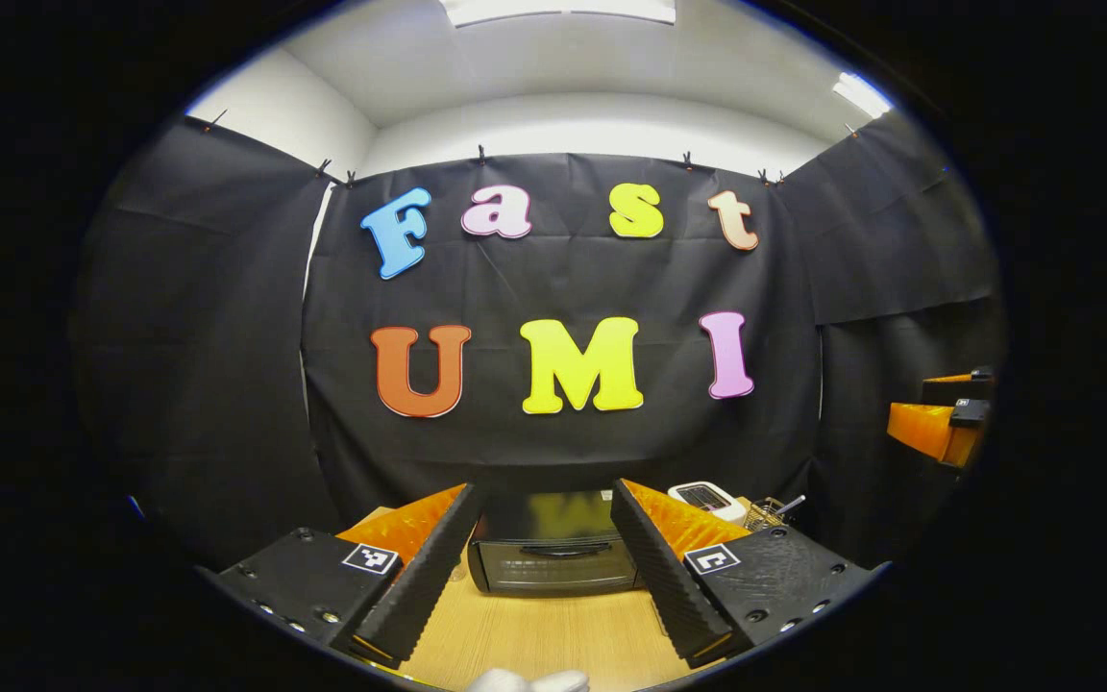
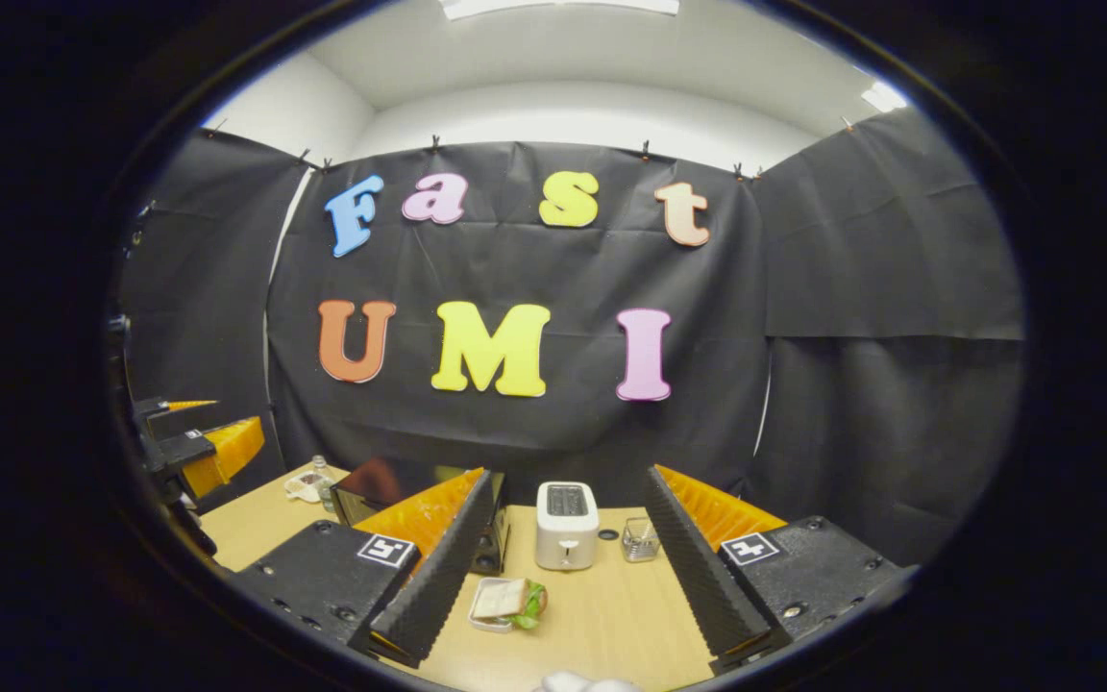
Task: Open the electric oven with the left hand, put the food in, and close the electric oven.
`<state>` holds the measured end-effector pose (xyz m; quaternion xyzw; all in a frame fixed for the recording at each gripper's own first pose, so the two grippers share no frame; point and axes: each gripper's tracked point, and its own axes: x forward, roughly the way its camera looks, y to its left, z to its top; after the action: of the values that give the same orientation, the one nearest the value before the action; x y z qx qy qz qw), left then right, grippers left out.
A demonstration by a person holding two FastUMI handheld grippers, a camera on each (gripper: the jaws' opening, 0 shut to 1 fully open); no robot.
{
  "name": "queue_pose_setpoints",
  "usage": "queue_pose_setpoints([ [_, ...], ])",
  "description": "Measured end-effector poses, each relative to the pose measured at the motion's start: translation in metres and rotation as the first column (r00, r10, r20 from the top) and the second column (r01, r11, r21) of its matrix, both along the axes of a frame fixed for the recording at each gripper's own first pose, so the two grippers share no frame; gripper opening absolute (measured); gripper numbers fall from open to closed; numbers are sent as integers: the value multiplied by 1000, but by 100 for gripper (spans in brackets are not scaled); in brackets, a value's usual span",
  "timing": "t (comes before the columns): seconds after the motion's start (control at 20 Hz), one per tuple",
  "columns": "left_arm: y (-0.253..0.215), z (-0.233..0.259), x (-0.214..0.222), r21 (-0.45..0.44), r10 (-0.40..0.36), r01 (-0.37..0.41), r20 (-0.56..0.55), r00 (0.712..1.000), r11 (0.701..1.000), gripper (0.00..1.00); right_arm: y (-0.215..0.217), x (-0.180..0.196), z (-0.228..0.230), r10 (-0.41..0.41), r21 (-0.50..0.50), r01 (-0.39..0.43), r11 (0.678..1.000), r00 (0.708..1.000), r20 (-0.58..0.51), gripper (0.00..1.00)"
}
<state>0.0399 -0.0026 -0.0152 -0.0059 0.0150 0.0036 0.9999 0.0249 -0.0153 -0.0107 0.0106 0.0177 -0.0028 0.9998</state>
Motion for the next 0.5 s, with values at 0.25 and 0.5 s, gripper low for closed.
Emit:
queue_pose_setpoints([
  [0.25, -16, -48, 51, 16, -7, 7, -37, 999, 1000, 92, -20, 2, -9, -46, -12, 46, 999, 998, -31, 100],
  [0.5, -37, -114, 120, 23, -19, 22, -106, 994, 1000, 95, -56, -8, -10, -148, -51, 146, 988, 988, -44, 100],
])
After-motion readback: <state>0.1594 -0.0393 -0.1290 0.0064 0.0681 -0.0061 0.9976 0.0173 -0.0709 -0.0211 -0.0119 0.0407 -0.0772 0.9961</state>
